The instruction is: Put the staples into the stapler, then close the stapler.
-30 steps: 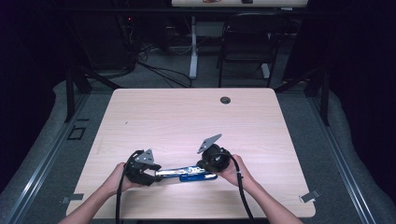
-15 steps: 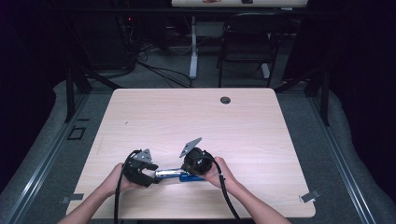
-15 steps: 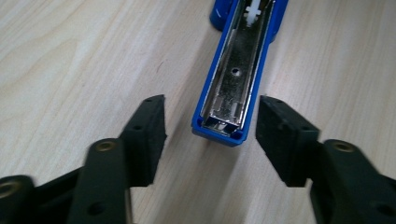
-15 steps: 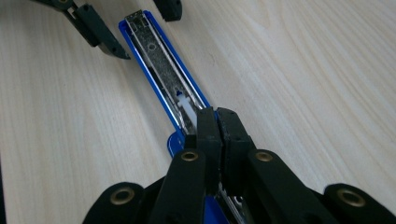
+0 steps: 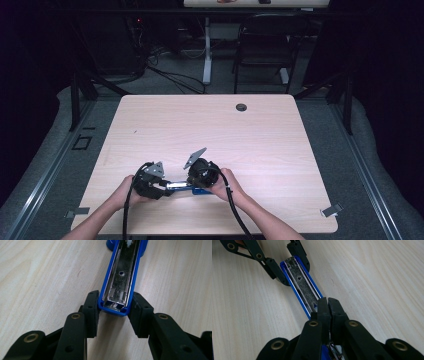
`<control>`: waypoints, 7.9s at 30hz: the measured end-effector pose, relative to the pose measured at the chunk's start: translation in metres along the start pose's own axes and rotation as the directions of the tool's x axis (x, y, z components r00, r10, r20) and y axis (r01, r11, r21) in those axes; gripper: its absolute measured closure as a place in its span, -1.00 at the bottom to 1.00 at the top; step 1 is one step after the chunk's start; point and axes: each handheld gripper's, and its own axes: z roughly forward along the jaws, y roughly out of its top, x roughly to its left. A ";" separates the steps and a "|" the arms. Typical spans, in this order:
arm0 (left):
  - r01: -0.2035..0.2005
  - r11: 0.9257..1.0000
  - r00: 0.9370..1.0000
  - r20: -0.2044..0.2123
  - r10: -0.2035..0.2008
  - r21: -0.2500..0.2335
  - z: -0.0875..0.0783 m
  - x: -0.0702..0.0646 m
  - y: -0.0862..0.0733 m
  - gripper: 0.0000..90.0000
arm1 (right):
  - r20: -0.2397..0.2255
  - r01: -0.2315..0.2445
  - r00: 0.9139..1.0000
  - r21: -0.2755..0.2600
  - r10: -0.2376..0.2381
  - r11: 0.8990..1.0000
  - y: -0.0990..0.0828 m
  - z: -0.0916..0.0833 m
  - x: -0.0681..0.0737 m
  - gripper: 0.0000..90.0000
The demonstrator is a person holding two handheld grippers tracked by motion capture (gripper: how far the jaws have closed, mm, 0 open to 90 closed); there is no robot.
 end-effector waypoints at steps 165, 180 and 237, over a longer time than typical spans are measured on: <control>-0.023 0.969 0.995 -0.099 -0.002 -0.247 0.035 -0.031 0.087 -0.44 | 0.164 -0.213 0.963 -0.020 0.213 0.977 -0.062 -0.080 -0.032 1.00; 0.058 0.949 0.981 -0.160 -0.113 -0.311 0.015 -0.011 0.077 -0.70 | 0.152 -0.238 0.960 -0.003 0.236 0.971 -0.068 -0.077 -0.035 1.00; 0.120 0.937 0.974 -0.145 -0.175 -0.327 0.007 0.003 0.068 -0.81 | 0.262 -0.310 0.900 -0.173 0.347 0.935 -0.083 -0.132 -0.044 -0.67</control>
